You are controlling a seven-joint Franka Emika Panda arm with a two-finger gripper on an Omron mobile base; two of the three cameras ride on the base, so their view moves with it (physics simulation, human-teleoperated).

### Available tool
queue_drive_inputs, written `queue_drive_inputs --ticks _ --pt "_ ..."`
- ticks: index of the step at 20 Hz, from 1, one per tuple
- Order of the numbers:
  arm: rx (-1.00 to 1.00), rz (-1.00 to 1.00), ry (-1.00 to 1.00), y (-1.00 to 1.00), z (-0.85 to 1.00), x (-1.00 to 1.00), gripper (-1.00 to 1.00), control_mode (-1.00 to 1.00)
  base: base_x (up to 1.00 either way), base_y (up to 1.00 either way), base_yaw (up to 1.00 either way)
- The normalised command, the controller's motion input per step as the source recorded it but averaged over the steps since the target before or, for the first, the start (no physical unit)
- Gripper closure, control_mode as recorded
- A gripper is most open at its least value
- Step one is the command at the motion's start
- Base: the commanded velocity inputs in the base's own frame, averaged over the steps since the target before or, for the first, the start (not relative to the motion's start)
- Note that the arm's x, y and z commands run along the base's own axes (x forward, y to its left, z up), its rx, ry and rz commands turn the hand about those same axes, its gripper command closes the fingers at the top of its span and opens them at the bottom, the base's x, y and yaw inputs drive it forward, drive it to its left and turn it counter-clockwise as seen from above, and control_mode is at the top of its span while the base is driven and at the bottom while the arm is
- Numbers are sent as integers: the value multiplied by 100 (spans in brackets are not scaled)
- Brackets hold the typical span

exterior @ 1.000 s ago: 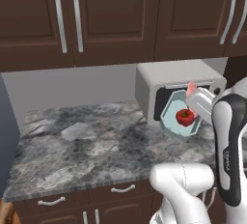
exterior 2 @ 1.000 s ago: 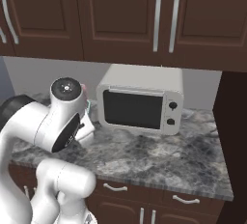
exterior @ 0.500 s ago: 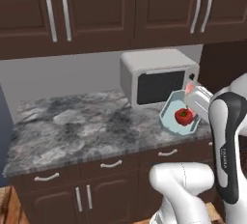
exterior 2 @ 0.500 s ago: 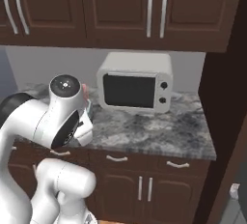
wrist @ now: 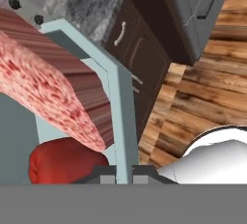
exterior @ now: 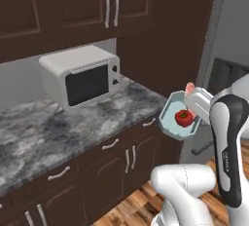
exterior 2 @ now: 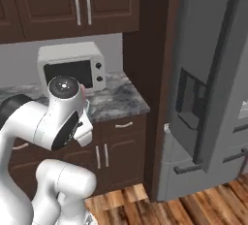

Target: Place the tupperware on the top shelf of the fridge. Make space for the tupperware among the existing items by rearranging them on the shelves if needed. Close the fridge door when finished.

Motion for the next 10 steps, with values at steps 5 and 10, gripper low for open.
queue_drive_inputs --ticks 5,10 --pt "0 0 0 0 0 0 100 100 -17 -84 -53" --pt "0 0 0 0 0 0 100 100 -16 -100 -40"
